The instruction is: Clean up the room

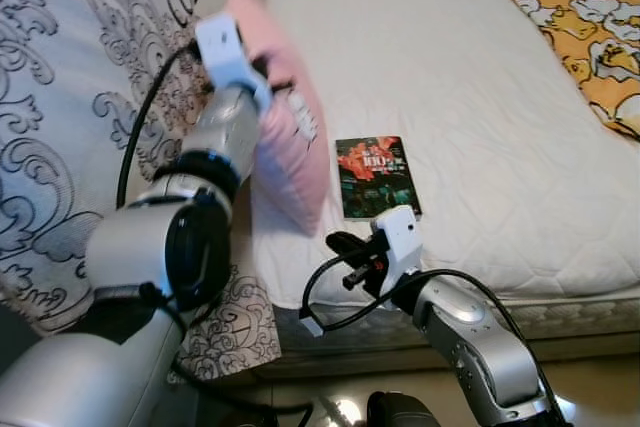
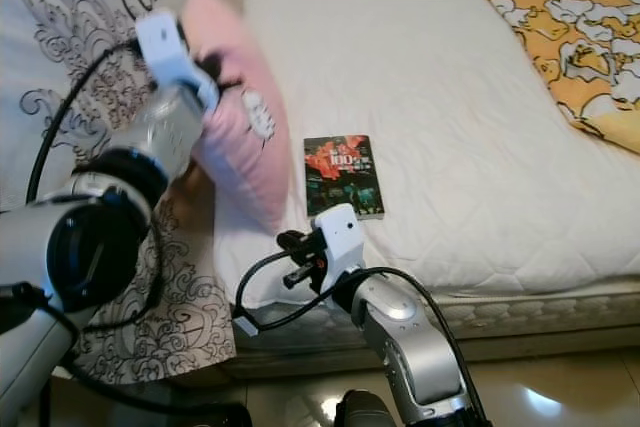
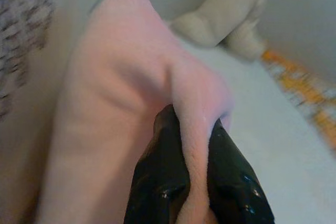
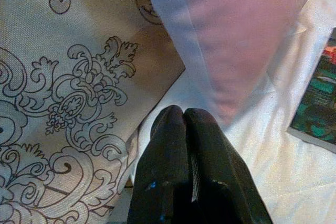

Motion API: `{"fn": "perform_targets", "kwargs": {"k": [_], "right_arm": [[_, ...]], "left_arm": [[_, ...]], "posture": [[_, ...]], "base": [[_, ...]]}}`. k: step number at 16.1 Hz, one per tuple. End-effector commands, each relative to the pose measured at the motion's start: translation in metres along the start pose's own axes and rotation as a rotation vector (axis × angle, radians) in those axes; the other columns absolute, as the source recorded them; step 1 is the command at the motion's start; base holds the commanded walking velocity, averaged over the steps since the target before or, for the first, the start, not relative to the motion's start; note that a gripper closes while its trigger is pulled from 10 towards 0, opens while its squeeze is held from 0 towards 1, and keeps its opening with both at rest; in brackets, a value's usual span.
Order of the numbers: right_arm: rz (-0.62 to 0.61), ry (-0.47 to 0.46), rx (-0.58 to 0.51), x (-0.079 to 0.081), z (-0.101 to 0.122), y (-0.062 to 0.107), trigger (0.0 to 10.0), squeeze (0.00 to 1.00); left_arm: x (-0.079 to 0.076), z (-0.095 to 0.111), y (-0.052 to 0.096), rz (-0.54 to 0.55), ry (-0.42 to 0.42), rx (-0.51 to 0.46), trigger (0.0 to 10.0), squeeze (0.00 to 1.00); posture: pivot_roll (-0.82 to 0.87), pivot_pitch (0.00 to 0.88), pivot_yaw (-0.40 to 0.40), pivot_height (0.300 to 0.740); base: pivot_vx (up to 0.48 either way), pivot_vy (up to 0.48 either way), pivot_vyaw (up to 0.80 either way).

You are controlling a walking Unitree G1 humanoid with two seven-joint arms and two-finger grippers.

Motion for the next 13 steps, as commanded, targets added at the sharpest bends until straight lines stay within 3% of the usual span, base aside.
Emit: {"fn": "perform_targets", "kwargs": {"k": [1, 3, 4, 5, 8, 10, 13], "right_arm": [[0.005, 0.009, -0.009, 0.003, 0.004, 0.001, 10.0, 0.00], [0.001, 0.009, -0.007, 0.003, 0.004, 0.003, 10.0, 0.00], [-0.005, 0.005, -0.006, 0.002, 0.003, 0.003, 10.0, 0.00], [-0.004, 0.003, -0.004, 0.002, 0.002, 0.003, 10.0, 0.00], [0.011, 0.005, 0.010, 0.005, 0.000, 0.002, 10.0, 0.00], [0.008, 0.007, 0.018, 0.005, -0.001, 0.006, 10.0, 0.00], [0.008, 0.008, 0.036, 0.005, -0.005, 0.012, 10.0, 0.00]], "left_arm": [[-0.009, 0.033, -0.002, -0.040, 0.076, -0.115, 10.0, 0.00], [-0.012, 0.043, -0.002, -0.076, 0.070, -0.153, 10.0, 0.00], [-0.025, 0.054, -0.001, -0.151, -0.010, -0.194, 10.0, 0.00], [-0.026, 0.054, -0.001, -0.160, -0.027, -0.191, 10.0, 0.00], [-0.013, 0.029, 0.000, -0.150, -0.122, -0.116, 10.0, 0.00], [-0.001, 0.003, 0.002, -0.142, -0.236, -0.042, 10.0, 0.00], [0.016, -0.012, 0.005, -0.076, -0.283, 0.004, 10.0, 0.00]], "posture": [[-0.36, 0.135, 0.046, 0.740], [-0.37, 0.132, 0.052, 0.740], [-0.36, 0.131, 0.050, 0.740], [-0.36, 0.130, 0.048, 0.740], [-0.36, 0.129, 0.037, 0.740], [-0.38, 0.134, 0.032, 0.740], [-0.39, 0.141, 0.014, 0.740]], "base": [[0.000, 0.000, 0.00], [0.000, 0.000, 0.00], [0.000, 0.000, 0.00], [0.000, 0.000, 0.00], [0.000, 0.000, 0.00], [0.000, 0.000, 0.00], [0.000, 0.000, 0.00]]}}
Point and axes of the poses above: a point about 5 cm out from each wrist's last joint towards the gripper, its own y axis pointing back from the gripper into the wrist, its own z axis along the axis of the wrist's last joint, x = y × z, the point moved 4 cm from there along -y, pointing out of the wrist towards the gripper, and after that the axes turned 12 degrees about -y, right-handed, at the moved point
